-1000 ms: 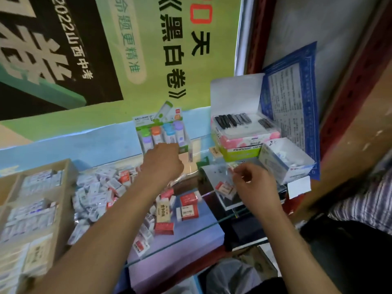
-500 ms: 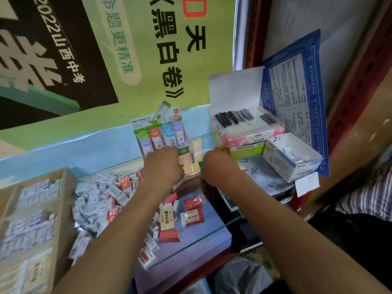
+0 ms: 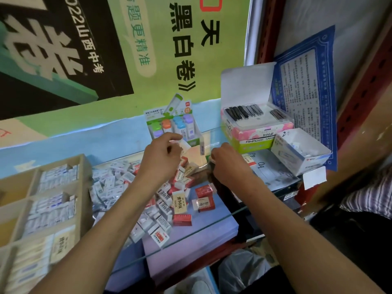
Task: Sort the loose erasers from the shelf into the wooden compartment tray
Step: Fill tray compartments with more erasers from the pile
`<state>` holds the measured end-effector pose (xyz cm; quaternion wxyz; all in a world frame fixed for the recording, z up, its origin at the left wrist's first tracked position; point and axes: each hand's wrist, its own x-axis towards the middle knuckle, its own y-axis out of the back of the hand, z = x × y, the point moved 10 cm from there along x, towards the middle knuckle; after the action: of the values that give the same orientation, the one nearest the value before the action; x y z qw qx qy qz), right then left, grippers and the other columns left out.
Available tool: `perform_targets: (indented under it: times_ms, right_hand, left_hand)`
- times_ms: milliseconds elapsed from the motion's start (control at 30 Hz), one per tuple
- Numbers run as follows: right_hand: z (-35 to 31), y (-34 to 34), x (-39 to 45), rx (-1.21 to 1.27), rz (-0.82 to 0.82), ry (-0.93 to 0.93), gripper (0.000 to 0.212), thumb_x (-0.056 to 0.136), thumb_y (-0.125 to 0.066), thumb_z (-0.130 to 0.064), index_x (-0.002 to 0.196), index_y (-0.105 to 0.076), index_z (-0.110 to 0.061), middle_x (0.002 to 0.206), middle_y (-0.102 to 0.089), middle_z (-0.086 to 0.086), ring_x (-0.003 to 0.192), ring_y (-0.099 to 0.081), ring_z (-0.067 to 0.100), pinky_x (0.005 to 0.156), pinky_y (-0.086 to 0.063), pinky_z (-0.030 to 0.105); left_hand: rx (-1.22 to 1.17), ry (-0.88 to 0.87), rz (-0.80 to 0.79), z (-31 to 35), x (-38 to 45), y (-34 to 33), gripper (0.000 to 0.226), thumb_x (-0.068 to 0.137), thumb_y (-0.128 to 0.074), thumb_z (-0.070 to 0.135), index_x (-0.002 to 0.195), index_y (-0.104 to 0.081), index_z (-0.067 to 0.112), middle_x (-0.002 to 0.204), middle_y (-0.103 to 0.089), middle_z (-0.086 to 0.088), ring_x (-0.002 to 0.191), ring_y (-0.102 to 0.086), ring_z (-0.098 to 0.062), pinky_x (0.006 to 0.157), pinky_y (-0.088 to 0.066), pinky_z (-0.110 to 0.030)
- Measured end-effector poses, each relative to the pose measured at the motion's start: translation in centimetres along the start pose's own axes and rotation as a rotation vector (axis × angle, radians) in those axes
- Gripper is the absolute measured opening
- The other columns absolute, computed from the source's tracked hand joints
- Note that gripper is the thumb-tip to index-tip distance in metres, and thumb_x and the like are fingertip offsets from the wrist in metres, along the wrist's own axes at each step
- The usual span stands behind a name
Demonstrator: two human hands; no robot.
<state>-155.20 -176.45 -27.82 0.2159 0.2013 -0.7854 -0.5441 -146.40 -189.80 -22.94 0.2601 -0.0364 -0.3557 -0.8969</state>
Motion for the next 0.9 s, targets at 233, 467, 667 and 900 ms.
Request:
perform_targets:
  times_ms: [233, 467, 667, 900]
  right_hand:
    - [0.3, 0.8, -1.3, 0.109, 0.029, -0.025, 0.030, 0.085, -0.054, 0.001, 0.115, -0.054, 0.002, 0.115, -0.050, 0.017, 0.104, -0.052, 0.035, 0.083, -0.046, 0.042]
    - [-1.4, 3.9, -3.0, 0.424, 0.220, 0.063, 0.037, 0.090, -0.043, 0.008, 0.117, -0.064, -0.006, 0.110, -0.063, 0.009, 0.095, -0.059, 0.015, 0.076, -0.049, 0.018]
    - [-5.7, 6.5, -6.8, 0.721, 0.225, 0.355, 0.027, 0.095, -0.050, 0.001, 0.112, -0.067, -0.011, 0.096, -0.069, -0.003, 0.093, -0.065, 0.005, 0.079, -0.048, 0.011]
    - [-10.2, 5.1, -8.9, 1.042, -0.027, 0.427, 0.015, 0.090, -0.065, -0.011, 0.102, -0.068, -0.019, 0.097, -0.073, 0.002, 0.092, -0.070, 0.015, 0.076, -0.053, 0.022]
  left_hand:
    - [-0.088, 0.025, -0.088, -0.5, -3.7, 0.0, 0.038, 0.088, -0.058, 0.006, 0.112, -0.063, 0.035, 0.110, -0.066, 0.006, 0.092, -0.064, -0.008, 0.074, -0.054, -0.023]
    - [-0.232, -0.008, -0.085, 0.0, -6.3, 1.5, 0.041, 0.085, -0.063, -0.002, 0.103, -0.071, 0.033, 0.105, -0.070, 0.016, 0.094, -0.064, 0.006, 0.074, -0.047, -0.005]
    - [-0.386, 0.041, -0.099, -0.3, -8.0, 3.1, 0.051, 0.081, -0.067, -0.009, 0.108, -0.065, 0.034, 0.107, -0.068, 0.008, 0.084, -0.066, 0.001, 0.068, -0.052, -0.015]
    - [-0.332, 0.035, -0.009, -2.0, -11.9, 6.4, 0.048, 0.075, -0.075, -0.008, 0.100, -0.071, 0.033, 0.084, -0.072, 0.011, 0.078, -0.065, -0.002, 0.075, -0.050, -0.015]
